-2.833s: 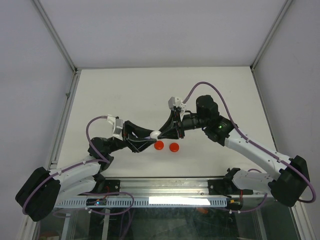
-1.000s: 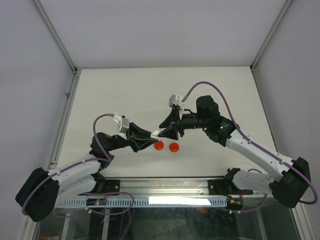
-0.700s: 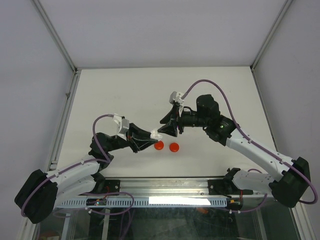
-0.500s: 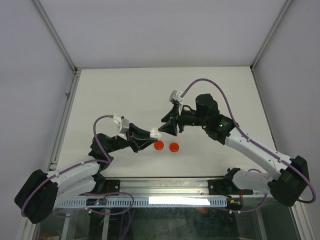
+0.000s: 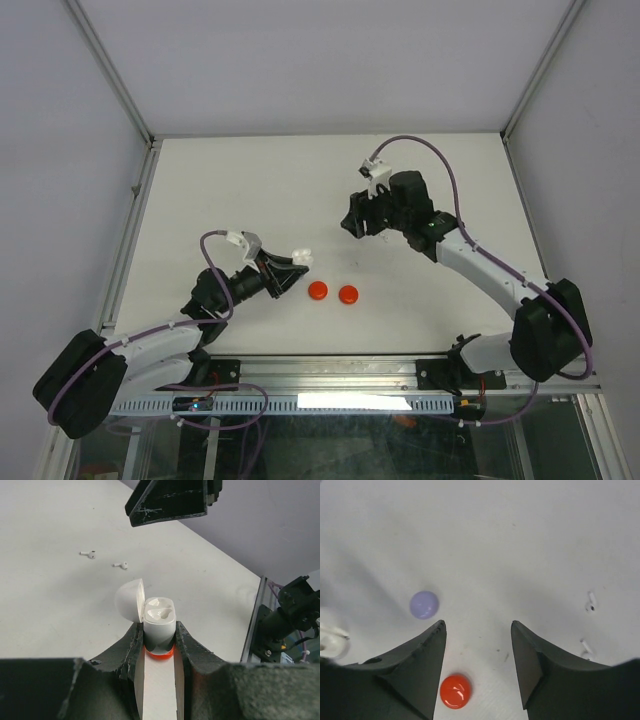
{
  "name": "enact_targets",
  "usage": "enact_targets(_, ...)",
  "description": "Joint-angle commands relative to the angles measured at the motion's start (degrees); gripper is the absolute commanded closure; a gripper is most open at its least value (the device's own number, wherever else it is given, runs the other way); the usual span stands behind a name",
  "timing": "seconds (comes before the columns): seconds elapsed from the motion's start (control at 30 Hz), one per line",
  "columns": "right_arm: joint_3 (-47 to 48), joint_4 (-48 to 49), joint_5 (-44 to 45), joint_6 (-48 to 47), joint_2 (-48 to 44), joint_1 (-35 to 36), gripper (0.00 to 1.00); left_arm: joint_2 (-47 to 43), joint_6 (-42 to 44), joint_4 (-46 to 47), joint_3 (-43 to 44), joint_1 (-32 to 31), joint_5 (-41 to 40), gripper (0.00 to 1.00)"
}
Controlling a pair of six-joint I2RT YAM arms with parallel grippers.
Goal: Insert the wireless bluetooth earbuds into the charging case
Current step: Open the charging case, then pick up the earbud from the center of the board.
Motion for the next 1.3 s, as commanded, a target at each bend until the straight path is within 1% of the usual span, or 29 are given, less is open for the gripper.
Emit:
enact_targets(0.0,2.90,-0.83,13.05,3.43,4.82,-2.66,0.44,0.41,-1.15,-0.36,-0.18,0.81,-5.17,1.00)
enact_targets(0.1,3.48,-0.19,17.94,4.44,9.24,-4.04,0.46,0.50,-1.76,-4.06,0.76,1.49,-6.70,1.00)
enact_targets(0.33,6.43,1.45,26.34,5.78,20.12,-5.50,0.54,0.34,-2.74,-6.50,1.37,2.34,-6.72,1.00)
enact_targets(0.5,9.65,1.95,29.67,5.96,26.58,-5.82,0.60,0.12,-2.83,-7.41,1.52,2.67,-6.53,1.00)
enact_targets(0.67,12.25,2.19,31.57,5.75,31.25,-5.92,0.61,-0.43,-2.59,-8.40,1.57,2.94,-6.44,1.00)
enact_targets(0.83,14.24,2.18,32.28,5.68,34.48,-5.87,0.64,-0.89,-2.48,-9.08,1.66,3.07,-6.44,1.00)
enact_targets(1.0,15.05,1.04,32.21,5.65,35.76,-5.93,0.74,-1.40,-2.49,-9.57,1.72,3.28,-6.35,1.00)
enact_targets(1.13,14.79,-0.31,30.70,5.08,35.02,-5.65,0.86,-1.77,-2.41,-10.14,1.88,3.24,-6.44,1.00)
enact_targets(1.27,13.24,-1.97,27.92,2.95,32.36,-3.85,0.89,-2.31,-1.62,-11.64,2.63,3.33,-6.66,1.00)
